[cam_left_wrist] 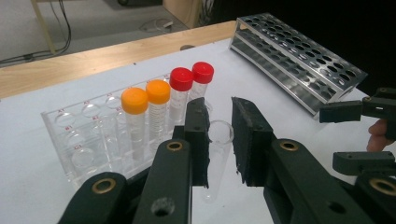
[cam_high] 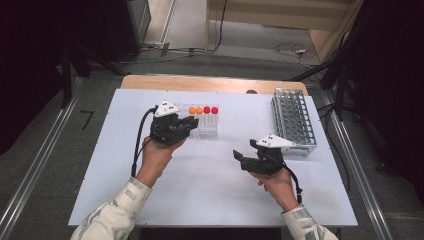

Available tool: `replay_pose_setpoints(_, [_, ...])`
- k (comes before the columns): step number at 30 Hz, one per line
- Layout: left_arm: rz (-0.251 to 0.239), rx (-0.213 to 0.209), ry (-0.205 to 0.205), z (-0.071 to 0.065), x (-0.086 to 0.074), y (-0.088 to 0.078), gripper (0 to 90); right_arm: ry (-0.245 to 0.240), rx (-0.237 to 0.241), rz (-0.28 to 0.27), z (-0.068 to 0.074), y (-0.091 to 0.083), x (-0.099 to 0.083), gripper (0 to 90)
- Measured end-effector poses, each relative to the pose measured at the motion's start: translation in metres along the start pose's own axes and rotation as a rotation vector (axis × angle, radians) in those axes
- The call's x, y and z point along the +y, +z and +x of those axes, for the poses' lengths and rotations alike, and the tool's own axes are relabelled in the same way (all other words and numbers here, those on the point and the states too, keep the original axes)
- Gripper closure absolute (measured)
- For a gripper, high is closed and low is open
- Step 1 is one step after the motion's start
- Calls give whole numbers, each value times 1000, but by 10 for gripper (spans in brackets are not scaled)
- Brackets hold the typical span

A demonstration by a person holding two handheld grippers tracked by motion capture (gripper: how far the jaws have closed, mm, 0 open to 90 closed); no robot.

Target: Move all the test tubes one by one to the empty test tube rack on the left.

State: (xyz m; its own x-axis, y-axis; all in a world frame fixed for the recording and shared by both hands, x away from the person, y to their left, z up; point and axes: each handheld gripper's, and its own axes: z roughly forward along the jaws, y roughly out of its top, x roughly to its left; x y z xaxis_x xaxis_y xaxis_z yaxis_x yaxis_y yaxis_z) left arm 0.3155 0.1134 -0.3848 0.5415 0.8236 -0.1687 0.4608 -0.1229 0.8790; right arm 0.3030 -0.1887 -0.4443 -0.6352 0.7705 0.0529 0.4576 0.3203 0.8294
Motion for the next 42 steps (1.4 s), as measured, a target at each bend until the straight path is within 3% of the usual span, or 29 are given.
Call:
replay_pose_setpoints(23, [-12, 63, -17, 23, 12, -12, 772, 16, -15, 6, -6, -2, -4, 248])
replay_pose_setpoints(42, [-8, 131, -65, 49, 24, -7, 773, 24, -19, 6, -8, -3, -4, 248])
